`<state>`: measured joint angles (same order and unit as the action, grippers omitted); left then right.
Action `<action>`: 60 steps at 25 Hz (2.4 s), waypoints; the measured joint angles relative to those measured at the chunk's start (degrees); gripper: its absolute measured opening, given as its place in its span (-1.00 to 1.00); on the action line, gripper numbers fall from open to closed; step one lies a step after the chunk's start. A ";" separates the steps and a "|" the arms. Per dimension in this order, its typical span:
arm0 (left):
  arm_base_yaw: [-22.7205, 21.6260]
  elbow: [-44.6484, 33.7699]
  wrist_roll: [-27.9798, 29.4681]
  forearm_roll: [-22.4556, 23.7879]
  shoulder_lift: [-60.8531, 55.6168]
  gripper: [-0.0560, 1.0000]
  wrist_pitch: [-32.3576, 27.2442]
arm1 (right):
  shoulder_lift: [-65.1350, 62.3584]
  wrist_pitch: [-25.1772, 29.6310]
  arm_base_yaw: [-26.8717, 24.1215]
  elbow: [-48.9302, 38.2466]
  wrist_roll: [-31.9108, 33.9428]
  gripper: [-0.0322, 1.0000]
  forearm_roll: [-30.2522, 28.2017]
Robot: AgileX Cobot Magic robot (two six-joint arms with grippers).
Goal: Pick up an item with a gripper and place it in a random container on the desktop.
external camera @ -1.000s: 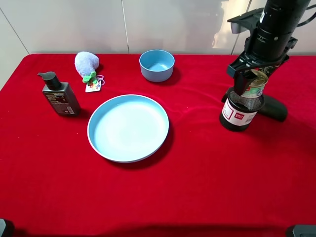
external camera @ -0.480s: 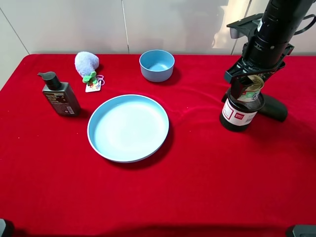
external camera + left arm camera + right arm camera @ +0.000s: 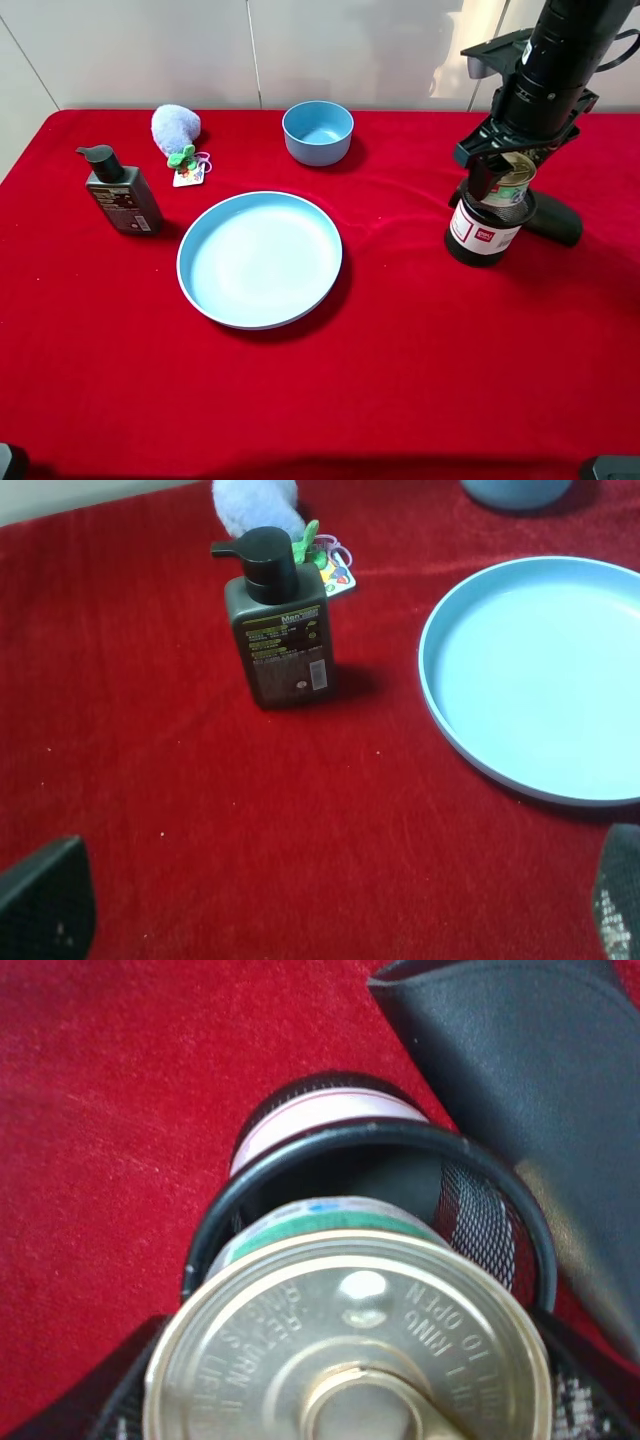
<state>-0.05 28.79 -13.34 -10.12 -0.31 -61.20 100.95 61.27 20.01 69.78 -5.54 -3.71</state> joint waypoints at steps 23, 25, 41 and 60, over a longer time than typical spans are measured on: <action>0.00 0.00 0.00 0.00 0.00 0.97 0.00 | 0.00 1.65 0.00 0.00 0.60 0.05 -0.13; 0.00 0.00 0.00 0.00 0.00 0.97 0.00 | 0.00 1.65 0.00 0.00 0.64 0.05 -0.32; 0.00 0.00 0.00 0.00 0.00 0.97 0.00 | 0.00 1.51 0.00 0.00 0.89 0.28 -0.75; 0.00 0.00 0.00 0.00 0.00 0.97 0.00 | 0.00 1.51 0.00 0.00 0.89 0.29 -0.75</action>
<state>-0.05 28.79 -13.34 -10.12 -0.31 -61.20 100.95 62.78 20.01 69.78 -4.66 -4.47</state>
